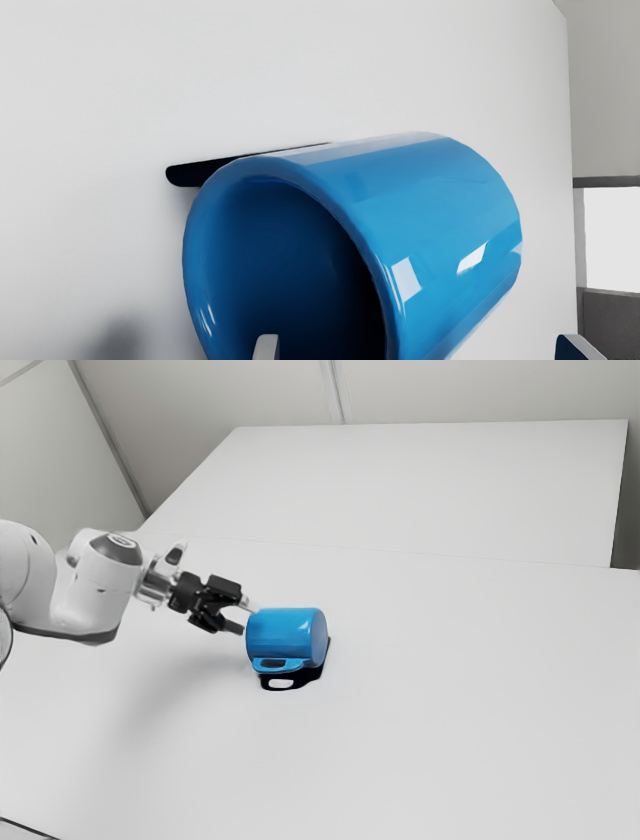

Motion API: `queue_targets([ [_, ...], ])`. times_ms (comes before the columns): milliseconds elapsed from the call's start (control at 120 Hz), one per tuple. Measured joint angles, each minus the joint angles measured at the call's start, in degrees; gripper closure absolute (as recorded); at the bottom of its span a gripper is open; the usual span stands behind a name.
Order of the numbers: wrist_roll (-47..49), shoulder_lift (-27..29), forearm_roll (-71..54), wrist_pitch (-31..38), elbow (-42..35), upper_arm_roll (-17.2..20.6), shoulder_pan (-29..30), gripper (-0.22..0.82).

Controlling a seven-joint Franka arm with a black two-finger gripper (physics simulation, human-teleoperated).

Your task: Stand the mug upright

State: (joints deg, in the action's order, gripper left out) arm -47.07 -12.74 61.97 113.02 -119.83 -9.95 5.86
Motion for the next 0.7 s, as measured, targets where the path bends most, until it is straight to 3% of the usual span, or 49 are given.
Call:
queue_targets([
  [192,-3.51,-2.87,6.23,-3.8,0.4,0.03,0.12,0.01],
  [308,-5.09,-4.05,9.4,-6.77,0.76,0.1,0.44,0.07],
  [583,-7.84,-5.05,11.83,-10.73,0.88,0.58,0.72,0.53],
  [700,-8.73,-5.02,11.98,-11.33,1.07,0.63,0.41,0.65],
])
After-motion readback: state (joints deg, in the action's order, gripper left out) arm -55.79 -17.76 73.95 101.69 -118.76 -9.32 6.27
